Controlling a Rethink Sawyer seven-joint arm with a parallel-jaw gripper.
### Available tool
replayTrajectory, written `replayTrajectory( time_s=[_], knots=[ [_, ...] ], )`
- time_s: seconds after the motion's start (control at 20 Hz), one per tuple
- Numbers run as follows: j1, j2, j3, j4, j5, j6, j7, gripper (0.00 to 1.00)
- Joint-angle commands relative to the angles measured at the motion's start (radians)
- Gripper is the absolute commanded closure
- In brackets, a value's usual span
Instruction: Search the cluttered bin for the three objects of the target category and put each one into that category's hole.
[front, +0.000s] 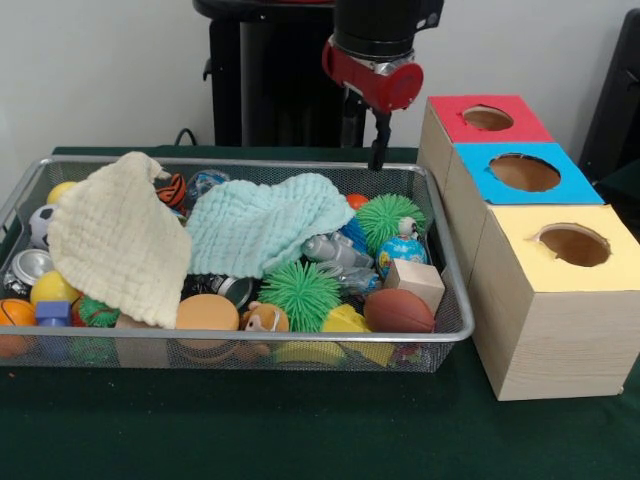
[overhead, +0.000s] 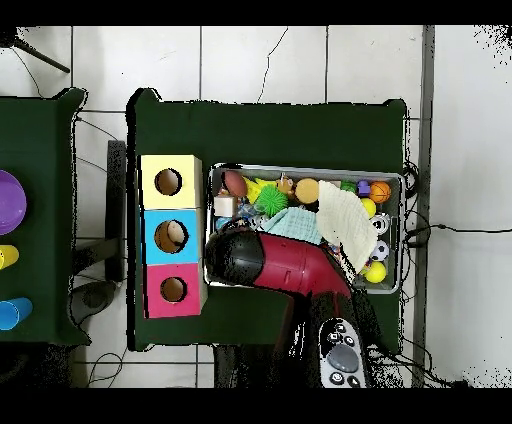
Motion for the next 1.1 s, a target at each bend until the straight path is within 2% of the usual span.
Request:
replayTrajectory(
  time_s=[0.05, 0.5, 0.9, 1.1],
  knots=[
    [-0.064, -0.013, 0.109, -0.059, -0.097, 0.136, -0.188, 0.0],
    [-0.094, -0.046, 0.162, -0.067, -0.141, 0.189, -0.206, 0.0],
    [-0.106, -0.059, 0.185, -0.123, -0.18, 0.293, -0.209, 0.0],
    [-0.127, -0.068, 0.209, -0.123, -0.183, 0.305, -0.224, 0.0]
  ],
)
